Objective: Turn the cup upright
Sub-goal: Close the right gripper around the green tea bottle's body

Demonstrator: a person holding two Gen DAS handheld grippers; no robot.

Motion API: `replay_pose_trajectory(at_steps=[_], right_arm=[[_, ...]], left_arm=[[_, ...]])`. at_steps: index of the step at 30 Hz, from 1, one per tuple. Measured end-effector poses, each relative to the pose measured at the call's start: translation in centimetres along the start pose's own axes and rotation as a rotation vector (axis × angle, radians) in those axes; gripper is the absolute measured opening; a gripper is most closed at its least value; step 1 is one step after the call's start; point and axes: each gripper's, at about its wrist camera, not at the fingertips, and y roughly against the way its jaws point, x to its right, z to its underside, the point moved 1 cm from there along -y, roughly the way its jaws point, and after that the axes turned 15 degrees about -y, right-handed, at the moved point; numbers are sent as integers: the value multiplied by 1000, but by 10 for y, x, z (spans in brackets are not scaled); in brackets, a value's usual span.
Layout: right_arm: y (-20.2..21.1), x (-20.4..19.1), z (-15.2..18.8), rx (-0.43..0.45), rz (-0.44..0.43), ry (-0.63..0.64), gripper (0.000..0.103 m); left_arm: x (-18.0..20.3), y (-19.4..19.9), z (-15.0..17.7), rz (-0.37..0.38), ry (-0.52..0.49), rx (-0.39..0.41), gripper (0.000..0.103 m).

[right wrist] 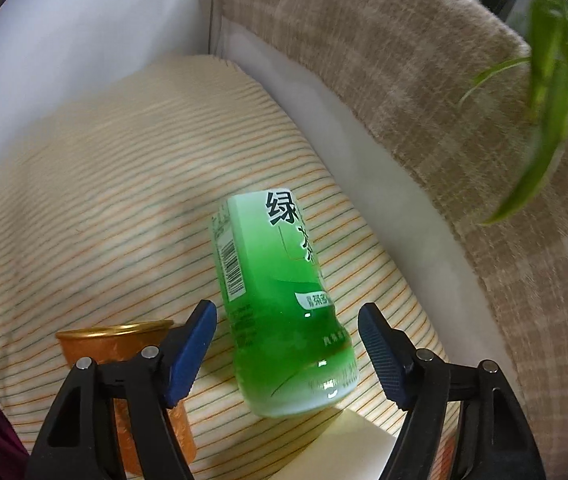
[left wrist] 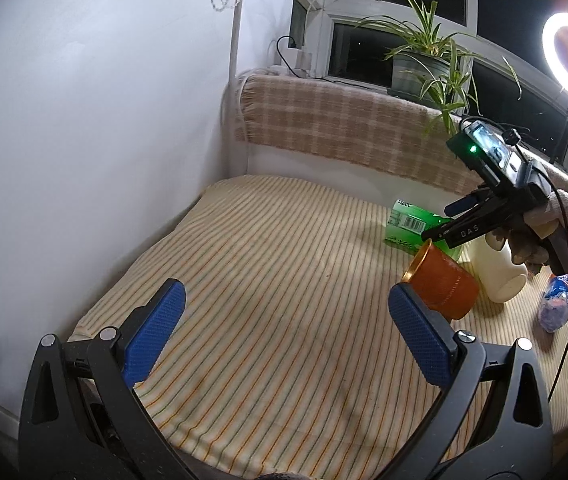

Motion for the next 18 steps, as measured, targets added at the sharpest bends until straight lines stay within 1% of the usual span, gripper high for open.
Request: replay_pose_trajectory(at_steps=[2,9,11,12,13,18], right_arm=[[-6,-3,-2,-14,10,11,73],[-21,-3,-19,-29,-3,-5,73],[-25,-2,-22,-36,-11,-10,70],[-27,-2,-24,-39,-13,-13,67],[-28,-3,-23,-44,-10,-11,65],[-35,-5,-22,-39,-3,1,65]], left_arm=[[0,0,0,-2,1,0,103],[-6,1,2,-7,16,-3,103],[-7,1,3,-9,20,-3,103],[-7,1,3,-10,21,-4,103],[-7,1,2,-10,22,-4,103],[-6,3,3,-11,20,-4,103]])
